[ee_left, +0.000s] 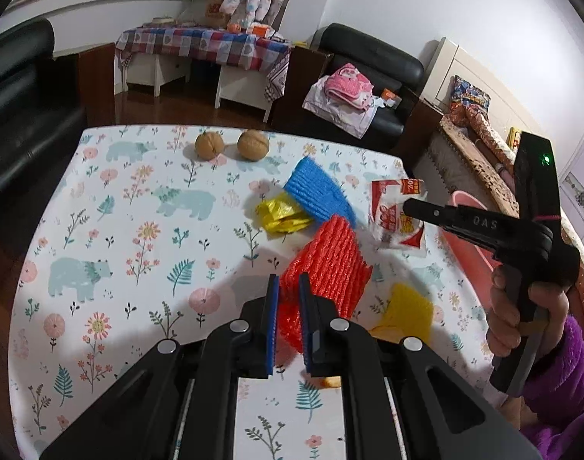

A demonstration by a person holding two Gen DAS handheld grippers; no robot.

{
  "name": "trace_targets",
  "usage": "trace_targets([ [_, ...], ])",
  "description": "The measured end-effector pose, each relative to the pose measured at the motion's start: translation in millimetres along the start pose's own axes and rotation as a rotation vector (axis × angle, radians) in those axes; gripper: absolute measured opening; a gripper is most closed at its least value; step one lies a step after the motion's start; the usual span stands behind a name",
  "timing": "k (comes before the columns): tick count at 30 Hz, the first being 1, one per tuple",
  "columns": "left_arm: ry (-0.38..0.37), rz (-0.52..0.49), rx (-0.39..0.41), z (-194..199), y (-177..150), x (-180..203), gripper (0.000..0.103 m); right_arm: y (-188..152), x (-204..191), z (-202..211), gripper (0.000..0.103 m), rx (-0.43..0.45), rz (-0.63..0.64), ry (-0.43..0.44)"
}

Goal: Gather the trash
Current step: 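Grasp the red foam net with the left gripper while the right gripper grasps the snack wrapper, then carry the red net and snack wrapper to the pink bucket and release both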

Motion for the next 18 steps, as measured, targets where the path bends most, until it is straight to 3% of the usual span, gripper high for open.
trace_targets([
  [18,-0.018,-0.06,0.089,19,38,43,0.009,-4,16,74,0.003,0.143,-0.003,-0.054],
])
Point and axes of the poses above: each gripper's, at about its wrist camera, not at the fingertips, and z roughly against the way its jaws point, x to its right, y to its top, the point moved 2 cm from there along -z, roughly the way its jaws point, and after that the axes turned 11 degrees about -z, right-handed, at the moved point
